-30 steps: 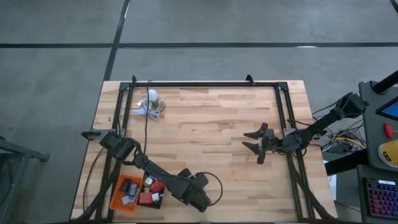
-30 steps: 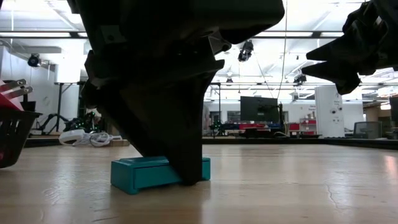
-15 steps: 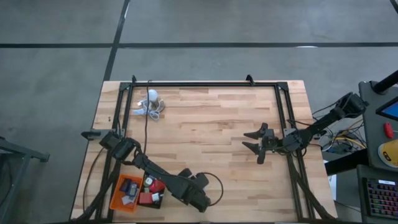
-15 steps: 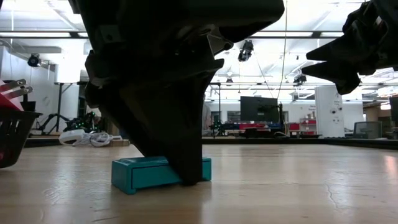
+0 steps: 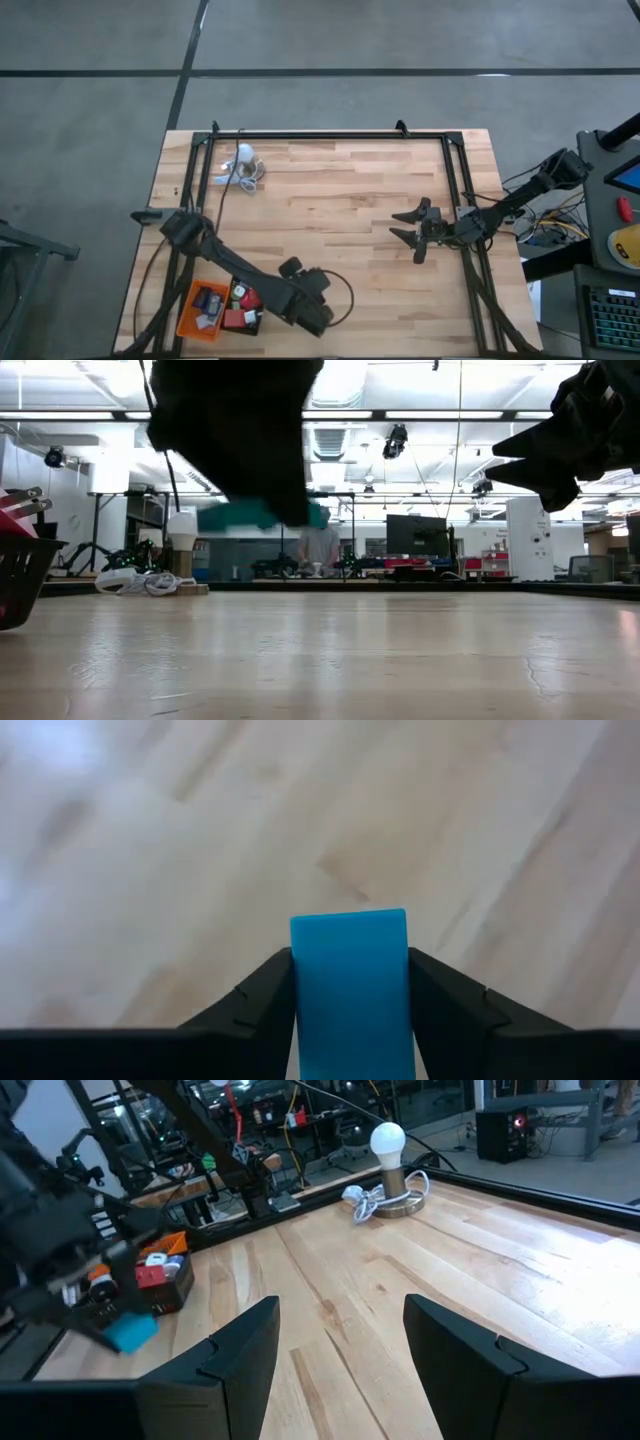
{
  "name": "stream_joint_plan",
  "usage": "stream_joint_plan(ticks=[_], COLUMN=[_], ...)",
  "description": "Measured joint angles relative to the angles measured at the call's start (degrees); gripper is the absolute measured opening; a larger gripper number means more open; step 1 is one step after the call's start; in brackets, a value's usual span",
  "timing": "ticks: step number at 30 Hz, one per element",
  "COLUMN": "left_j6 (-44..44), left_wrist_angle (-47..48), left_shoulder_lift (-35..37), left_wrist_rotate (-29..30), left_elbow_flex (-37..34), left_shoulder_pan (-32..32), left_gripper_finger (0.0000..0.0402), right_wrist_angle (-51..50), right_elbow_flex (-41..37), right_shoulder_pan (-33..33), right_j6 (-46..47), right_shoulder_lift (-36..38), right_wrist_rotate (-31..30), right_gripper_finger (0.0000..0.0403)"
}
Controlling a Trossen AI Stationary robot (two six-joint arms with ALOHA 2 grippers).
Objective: Pick & Place Office items
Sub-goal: Put the blue digital clock into the orange basket
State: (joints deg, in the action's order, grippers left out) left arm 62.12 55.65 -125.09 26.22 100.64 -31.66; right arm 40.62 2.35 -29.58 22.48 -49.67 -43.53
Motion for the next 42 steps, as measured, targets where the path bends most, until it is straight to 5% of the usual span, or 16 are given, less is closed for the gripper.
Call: stream_joint_plan(ticks=[12, 18, 22, 42], left_j6=[14.70, 31.33, 44.33, 72.20], left_wrist_angle=[14.96, 26.74, 34.56, 34.39], left_shoulder_lift=[6.72, 7.52, 7.52, 7.67], left_wrist_rotate=[9.60, 9.83, 4.76, -19.65], left_elbow_flex=[-0.16, -0.48, -0.60, -4.02], left_shoulder_pan=[-4.51, -8.55, -11.19, -23.42], left_gripper_finger=[0.0163, 0.0163, 0.0163, 0.0163], right_wrist_angle=[0.07, 0.09, 0.11, 0.09], right_elbow_flex=[0.00, 0.00, 0.00, 0.00], right_shoulder_pan=[-0.02, -0.02, -0.02, -0.02], right_j6=[0.00, 0.00, 0.00, 0.00], right_shoulder_lift=[0.00, 0.00, 0.00, 0.00], right_wrist_rotate=[0.00, -0.02, 0.00, -0.02], right_gripper_finger=[0.0210, 0.0210, 0.0210, 0.0210])
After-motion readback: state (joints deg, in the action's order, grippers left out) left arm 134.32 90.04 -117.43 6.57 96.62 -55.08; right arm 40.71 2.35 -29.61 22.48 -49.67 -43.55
